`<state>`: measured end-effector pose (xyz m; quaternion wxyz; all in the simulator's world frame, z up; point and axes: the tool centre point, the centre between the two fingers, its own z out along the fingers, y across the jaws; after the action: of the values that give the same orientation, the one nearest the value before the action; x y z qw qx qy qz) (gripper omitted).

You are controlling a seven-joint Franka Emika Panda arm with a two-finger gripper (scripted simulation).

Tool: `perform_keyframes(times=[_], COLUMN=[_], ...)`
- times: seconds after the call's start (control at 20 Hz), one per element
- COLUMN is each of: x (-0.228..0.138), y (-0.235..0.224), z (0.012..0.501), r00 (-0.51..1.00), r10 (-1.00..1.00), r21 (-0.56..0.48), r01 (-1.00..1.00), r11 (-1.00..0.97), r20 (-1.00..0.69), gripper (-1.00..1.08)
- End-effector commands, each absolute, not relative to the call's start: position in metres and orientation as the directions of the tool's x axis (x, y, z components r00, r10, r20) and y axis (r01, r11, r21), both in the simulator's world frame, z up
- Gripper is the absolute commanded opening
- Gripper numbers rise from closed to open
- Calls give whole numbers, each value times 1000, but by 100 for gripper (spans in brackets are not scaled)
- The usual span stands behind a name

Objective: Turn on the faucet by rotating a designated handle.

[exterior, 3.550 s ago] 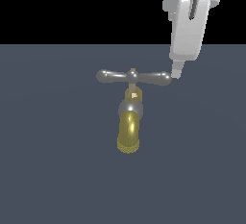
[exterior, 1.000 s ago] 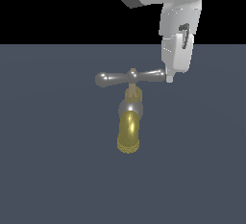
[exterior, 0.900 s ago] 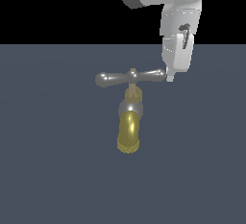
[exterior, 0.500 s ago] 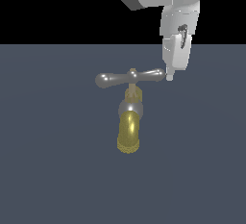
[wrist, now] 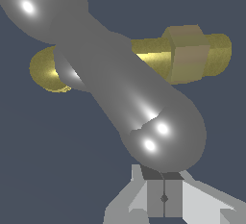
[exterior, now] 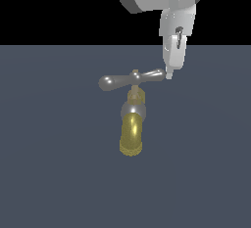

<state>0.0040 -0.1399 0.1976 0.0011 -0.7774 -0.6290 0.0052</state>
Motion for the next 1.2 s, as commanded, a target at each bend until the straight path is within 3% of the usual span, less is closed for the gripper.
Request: perform_keyframes(times=[0.0,0.5,0.55,1.15], x=[19,48,38,68], y=[-114,-100,-128,-37], z=[199,199,198,199], r00=[173,170,210,178], r10=[985,985,978,984], r21=[-3,0,-5,-1], r01=[985,985,978,984], r11=[-173,-170,-210,-178], r20=[1,0,-12,-2], gripper=[-100,-100,-100,-100])
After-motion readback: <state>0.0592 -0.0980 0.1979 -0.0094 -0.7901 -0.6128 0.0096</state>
